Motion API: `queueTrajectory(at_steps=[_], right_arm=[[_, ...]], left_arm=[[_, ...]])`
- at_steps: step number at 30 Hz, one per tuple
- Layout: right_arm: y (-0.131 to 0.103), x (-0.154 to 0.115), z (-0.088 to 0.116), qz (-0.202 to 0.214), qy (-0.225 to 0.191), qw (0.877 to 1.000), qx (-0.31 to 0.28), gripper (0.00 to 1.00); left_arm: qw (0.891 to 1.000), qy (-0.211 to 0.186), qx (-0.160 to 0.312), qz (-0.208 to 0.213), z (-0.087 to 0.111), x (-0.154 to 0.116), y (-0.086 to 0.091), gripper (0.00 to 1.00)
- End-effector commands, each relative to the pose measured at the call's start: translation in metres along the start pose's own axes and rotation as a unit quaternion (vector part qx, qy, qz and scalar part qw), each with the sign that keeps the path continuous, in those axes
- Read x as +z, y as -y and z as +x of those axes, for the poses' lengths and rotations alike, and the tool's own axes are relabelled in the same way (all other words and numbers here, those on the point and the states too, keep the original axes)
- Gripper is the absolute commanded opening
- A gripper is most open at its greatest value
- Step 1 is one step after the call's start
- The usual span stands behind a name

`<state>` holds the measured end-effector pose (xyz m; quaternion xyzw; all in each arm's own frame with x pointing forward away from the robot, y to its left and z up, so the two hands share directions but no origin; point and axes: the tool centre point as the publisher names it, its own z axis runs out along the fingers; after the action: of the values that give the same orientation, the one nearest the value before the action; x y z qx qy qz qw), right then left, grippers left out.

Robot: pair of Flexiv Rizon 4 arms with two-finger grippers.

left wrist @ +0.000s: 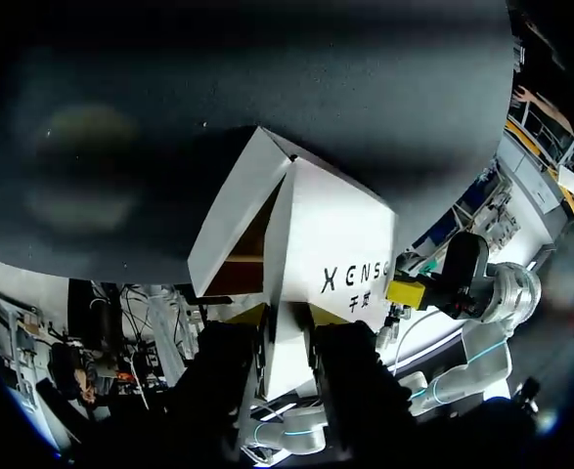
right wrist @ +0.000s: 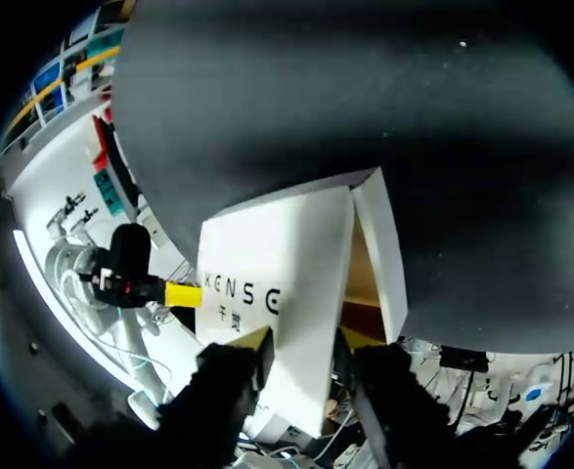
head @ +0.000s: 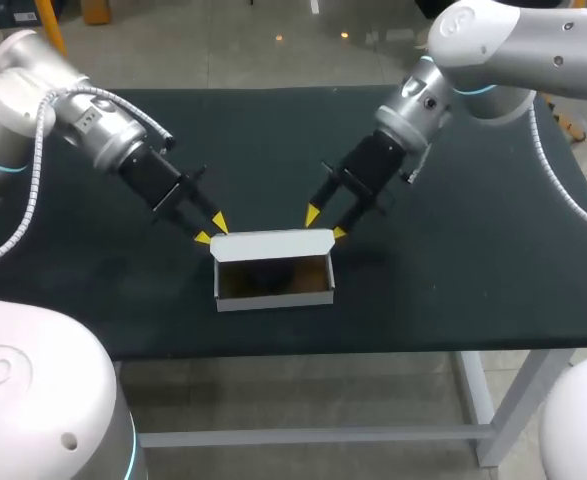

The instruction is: Assemble the packaging by folding the flat box into shape, placing the metal phone stand inside, and closing the box properly

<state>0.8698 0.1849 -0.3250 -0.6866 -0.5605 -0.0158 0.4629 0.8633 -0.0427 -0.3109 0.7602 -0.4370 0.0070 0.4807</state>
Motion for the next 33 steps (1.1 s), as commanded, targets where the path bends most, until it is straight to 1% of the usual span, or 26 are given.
queueTrajectory(at_steps=[1, 7, 14, 22, 33], right_arm=[[-0.0010, 0.0039, 0.0057, 0.003, 0.000, 1.000, 0.000, 0.45], [-0.0005, 0.0036, 0.0062, 0.002, 0.000, 1.000, -0.002, 0.45], [0.0003, 0.0036, 0.0062, 0.002, 0.000, 1.000, -0.003, 0.45], [0.0014, 0.0050, 0.0045, 0.001, 0.001, 1.000, -0.005, 0.45], [0.0020, 0.0130, -0.0014, -0.001, 0.007, 1.000, -0.012, 0.45]], left_arm=[[1.000, -0.004, 0.000, 0.002, 0.0015, 0.0047, -0.0006, 0.22], [1.000, -0.004, 0.000, 0.005, 0.0012, 0.0038, -0.0013, 0.21], [1.000, -0.001, -0.001, 0.007, 0.0015, 0.0036, -0.0014, 0.23], [1.000, -0.002, 0.000, 0.009, -0.0002, 0.0032, -0.0003, 0.21], [1.000, 0.006, -0.002, 0.016, -0.0049, 0.0106, 0.0028, 0.21]])
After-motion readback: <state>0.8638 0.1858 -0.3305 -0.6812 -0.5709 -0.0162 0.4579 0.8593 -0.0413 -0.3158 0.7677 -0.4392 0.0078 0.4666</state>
